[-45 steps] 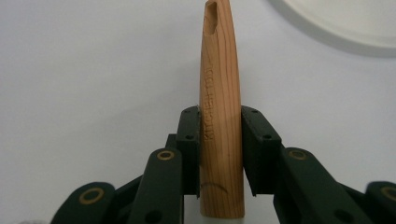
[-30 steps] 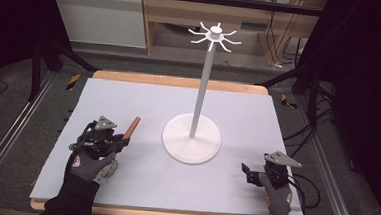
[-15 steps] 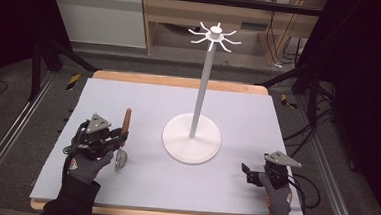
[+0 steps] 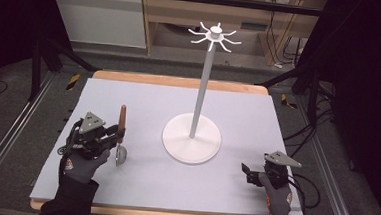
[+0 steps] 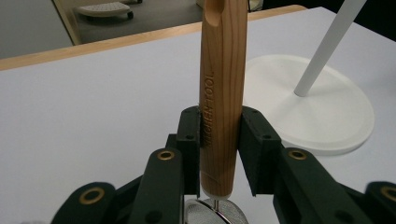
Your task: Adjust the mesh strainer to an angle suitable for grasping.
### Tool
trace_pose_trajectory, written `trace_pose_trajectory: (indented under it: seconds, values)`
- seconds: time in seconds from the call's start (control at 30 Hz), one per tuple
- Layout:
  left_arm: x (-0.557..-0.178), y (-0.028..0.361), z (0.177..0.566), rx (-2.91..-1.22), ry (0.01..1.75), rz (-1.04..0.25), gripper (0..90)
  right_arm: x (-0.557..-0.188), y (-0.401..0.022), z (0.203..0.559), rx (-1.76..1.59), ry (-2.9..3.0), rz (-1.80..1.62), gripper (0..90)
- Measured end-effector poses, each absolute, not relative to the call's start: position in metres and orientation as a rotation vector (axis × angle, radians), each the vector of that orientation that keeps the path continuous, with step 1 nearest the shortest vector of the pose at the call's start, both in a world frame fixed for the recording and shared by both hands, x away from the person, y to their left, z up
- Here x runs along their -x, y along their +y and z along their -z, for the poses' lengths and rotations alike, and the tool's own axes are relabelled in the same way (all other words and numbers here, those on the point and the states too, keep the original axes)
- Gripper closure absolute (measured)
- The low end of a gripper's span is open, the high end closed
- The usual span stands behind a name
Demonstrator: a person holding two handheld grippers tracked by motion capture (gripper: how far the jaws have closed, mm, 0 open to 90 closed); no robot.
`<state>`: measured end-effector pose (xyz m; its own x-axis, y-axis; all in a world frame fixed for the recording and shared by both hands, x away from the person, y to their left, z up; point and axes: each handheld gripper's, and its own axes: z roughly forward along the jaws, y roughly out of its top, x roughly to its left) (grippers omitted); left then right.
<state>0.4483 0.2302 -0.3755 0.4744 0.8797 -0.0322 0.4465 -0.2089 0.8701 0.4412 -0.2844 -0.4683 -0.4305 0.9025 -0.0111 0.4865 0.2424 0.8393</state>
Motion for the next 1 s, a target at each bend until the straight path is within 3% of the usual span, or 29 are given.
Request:
trace_pose_trajectory:
  seconds: [1.0]
  values:
    - [-0.426, 0.222, 0.328, -1.624, 0.99, -0.661, 69.9, -0.44, -0.286, 0.466, -1.264, 1.997, -1.111, 5.5]
